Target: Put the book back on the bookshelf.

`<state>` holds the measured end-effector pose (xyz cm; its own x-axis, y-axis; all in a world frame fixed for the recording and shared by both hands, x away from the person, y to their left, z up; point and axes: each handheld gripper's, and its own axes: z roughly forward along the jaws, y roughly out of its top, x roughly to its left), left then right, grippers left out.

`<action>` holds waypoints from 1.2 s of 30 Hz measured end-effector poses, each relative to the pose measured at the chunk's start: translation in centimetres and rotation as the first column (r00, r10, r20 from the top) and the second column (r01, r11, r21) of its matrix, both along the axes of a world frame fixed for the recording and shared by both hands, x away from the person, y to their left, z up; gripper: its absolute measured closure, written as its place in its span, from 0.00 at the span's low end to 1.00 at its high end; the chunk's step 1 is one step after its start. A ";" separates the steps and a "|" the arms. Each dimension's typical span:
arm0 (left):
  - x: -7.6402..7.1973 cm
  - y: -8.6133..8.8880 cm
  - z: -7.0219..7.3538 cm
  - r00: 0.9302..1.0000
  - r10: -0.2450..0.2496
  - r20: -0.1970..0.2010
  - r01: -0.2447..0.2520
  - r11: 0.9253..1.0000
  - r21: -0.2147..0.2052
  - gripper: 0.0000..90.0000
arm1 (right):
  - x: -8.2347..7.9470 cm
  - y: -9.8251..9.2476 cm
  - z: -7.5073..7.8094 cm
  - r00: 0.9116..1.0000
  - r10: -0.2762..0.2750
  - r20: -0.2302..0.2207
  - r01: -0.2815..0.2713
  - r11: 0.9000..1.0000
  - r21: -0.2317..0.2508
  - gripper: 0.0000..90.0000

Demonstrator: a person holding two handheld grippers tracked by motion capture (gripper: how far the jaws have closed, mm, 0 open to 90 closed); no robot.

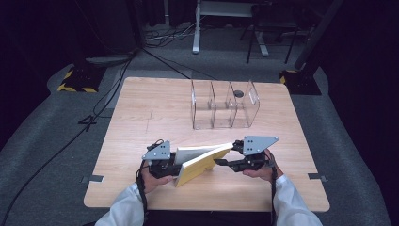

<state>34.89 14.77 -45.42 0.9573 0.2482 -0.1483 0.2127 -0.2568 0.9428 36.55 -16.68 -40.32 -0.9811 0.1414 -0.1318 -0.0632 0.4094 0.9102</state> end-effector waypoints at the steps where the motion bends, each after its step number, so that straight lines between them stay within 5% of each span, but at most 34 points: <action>1: 0.1 0.2 0.0 1.000 0.008 -0.006 -0.008 1.000 -0.006 0.86 | 0.0 0.2 0.1 1.000 0.003 0.010 -0.003 1.000 -0.007 0.71; 8: 0.7 2.3 0.0 0.997 0.073 -0.034 -0.074 0.996 -0.040 0.75 | 0.5 0.6 0.2 1.000 0.014 0.005 -0.014 1.000 0.000 0.81; 13: 0.2 3.8 0.3 0.994 0.112 -0.009 -0.112 0.994 -0.005 0.70 | 0.4 0.8 0.2 1.000 0.012 0.007 -0.012 1.000 -0.001 0.82; 18: -0.3 6.2 0.3 0.989 0.142 -0.029 -0.142 0.990 0.006 0.56 | 0.3 0.8 0.1 1.000 0.012 -0.001 -0.012 1.000 0.006 0.84; 24: -1.2 7.1 0.5 0.984 0.179 -0.025 -0.178 0.983 0.045 0.35 | 0.3 0.8 0.0 1.000 0.006 -0.009 -0.006 1.000 0.019 0.85; 30: -2.1 6.5 1.0 0.991 0.133 -0.008 -0.132 0.987 0.096 0.22 | 0.2 0.6 -0.1 1.000 0.002 -0.012 -0.001 0.999 0.033 0.85; 36: -3.7 6.1 1.0 0.992 0.123 0.024 -0.125 0.979 0.160 0.19 | -0.1 0.7 -0.2 1.000 -0.004 -0.007 0.005 1.000 0.031 0.85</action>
